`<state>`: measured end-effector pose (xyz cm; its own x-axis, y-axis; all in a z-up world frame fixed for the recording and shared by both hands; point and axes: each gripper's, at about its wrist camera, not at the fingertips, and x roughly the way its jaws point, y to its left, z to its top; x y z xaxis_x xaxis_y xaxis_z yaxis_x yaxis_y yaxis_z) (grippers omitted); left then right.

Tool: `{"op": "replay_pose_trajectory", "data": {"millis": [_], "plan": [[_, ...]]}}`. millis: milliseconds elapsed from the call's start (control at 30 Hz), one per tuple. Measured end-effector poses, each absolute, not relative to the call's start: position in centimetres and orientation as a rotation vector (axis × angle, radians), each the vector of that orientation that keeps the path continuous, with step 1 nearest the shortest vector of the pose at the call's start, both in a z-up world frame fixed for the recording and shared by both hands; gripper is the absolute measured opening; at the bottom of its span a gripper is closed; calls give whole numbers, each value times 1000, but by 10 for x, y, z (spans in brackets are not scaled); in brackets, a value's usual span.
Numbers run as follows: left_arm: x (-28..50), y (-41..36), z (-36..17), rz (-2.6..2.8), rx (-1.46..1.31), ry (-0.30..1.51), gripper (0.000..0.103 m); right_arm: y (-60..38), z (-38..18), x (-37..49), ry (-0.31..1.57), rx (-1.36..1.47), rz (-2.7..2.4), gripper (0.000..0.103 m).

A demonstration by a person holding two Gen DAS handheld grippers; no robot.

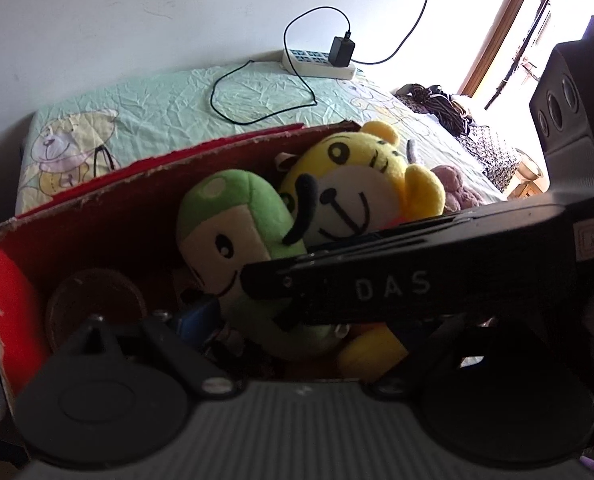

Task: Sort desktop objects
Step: 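Lower the green plush into the box beside the tiger and release it, then withdraw the right tool from the box and move it to the mauve teddy bear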

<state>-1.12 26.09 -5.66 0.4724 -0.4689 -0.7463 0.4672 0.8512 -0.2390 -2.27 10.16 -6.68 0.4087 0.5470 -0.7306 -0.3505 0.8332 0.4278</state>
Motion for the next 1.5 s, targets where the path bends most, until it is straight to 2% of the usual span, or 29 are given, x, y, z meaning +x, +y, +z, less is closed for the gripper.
{"op": "replay_pose_trajectory", "data": {"millis": [233,400,1000,1500], "plan": [[-6,262,-52,-579,-24,897,90,87,-69,-18,994,352,558,36],[-2,249,-63,-586,5,926,90,91,-71,-23,986,312,556,30],[2,248,-65,-576,10,954,92,81,-85,-32,868,310,597,35],[-1,241,-66,-532,65,938,92,81,-81,-37,874,298,589,35]]}}
